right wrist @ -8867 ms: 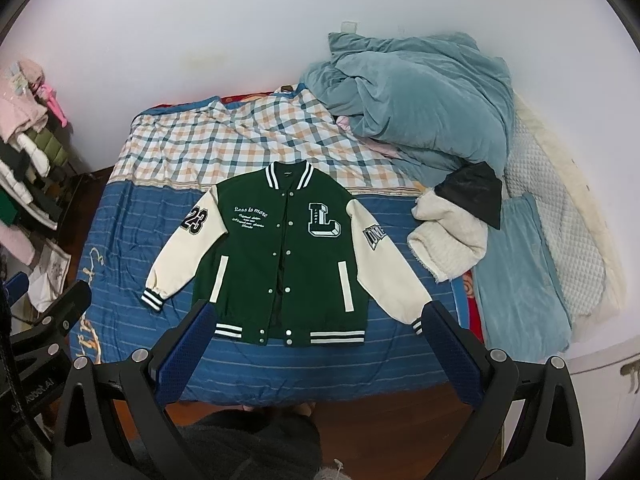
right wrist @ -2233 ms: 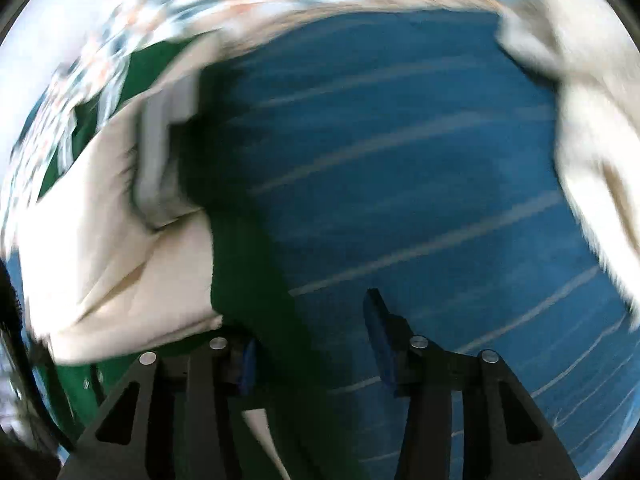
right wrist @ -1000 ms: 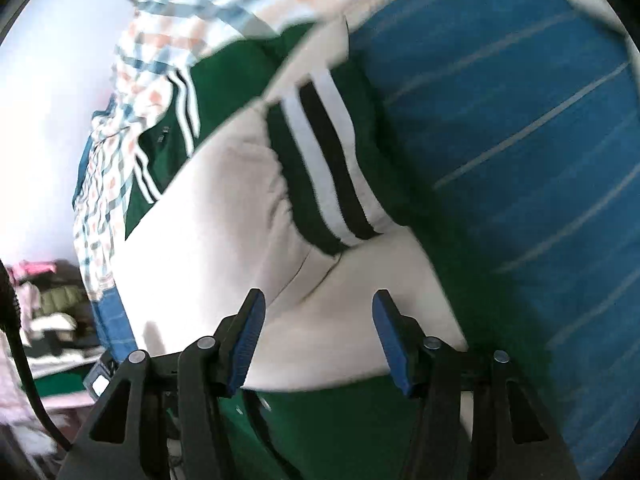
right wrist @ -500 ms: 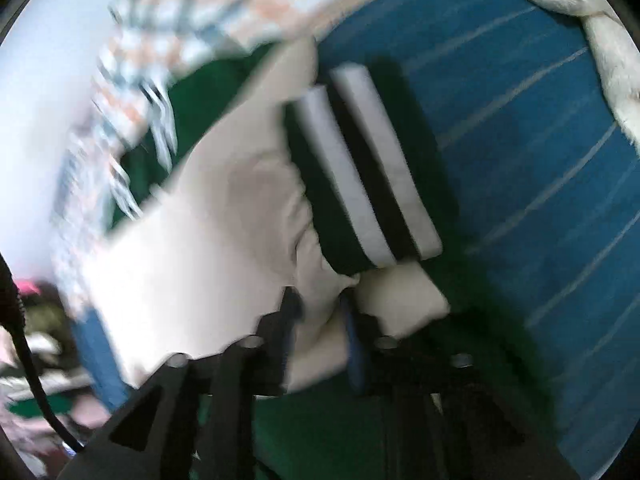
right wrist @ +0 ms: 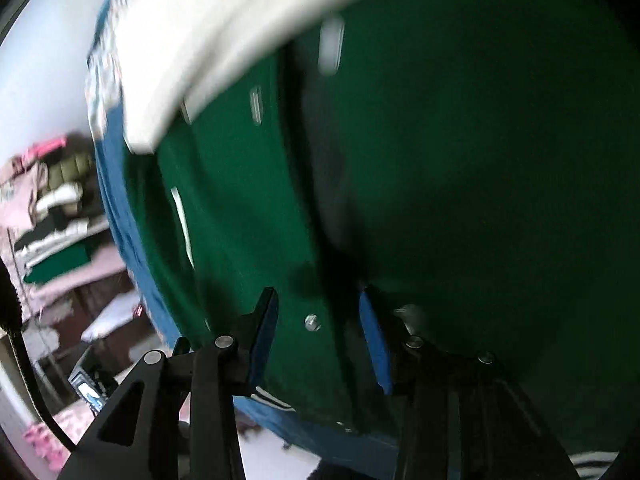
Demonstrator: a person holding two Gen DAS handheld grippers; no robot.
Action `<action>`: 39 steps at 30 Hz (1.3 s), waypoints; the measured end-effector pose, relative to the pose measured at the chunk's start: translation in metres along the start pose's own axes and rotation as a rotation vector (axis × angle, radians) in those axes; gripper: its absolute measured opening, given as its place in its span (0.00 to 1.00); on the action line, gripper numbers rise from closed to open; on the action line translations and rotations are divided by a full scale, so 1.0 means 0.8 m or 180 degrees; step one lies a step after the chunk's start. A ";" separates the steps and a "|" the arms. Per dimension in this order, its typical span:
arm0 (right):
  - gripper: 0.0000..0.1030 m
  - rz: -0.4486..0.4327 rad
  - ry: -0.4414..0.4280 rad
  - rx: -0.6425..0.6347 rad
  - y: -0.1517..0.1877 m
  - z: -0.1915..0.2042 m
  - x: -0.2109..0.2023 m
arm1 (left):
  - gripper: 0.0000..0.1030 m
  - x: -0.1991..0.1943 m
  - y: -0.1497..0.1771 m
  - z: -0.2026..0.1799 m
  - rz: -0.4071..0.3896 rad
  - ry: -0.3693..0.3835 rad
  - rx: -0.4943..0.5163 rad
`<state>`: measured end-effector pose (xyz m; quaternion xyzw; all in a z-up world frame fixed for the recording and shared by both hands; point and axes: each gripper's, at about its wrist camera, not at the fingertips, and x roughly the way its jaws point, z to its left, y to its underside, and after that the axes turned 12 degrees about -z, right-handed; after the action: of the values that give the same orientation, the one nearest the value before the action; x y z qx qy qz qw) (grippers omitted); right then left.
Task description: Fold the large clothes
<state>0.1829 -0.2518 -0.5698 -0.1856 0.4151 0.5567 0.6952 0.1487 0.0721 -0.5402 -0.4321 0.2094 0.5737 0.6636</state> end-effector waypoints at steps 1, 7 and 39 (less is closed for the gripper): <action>0.10 -0.0077 0.0139 -0.0103 0.004 0.006 0.010 | 1.00 0.000 0.001 0.001 0.0017 0.0007 -0.0026; 0.05 -0.0600 0.0513 -0.0317 0.024 0.020 -0.057 | 1.00 -0.031 -0.015 0.005 -0.0160 0.0154 -0.0128; 0.59 -0.1496 0.2135 -0.0679 -0.065 -0.119 -0.320 | 1.00 -0.074 -0.117 -0.141 -0.0738 0.0534 0.0273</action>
<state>0.1871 -0.4953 -0.4357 -0.5170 0.5048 0.3316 0.6066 0.2461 -0.0507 -0.5243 -0.4710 0.2371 0.4456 0.7235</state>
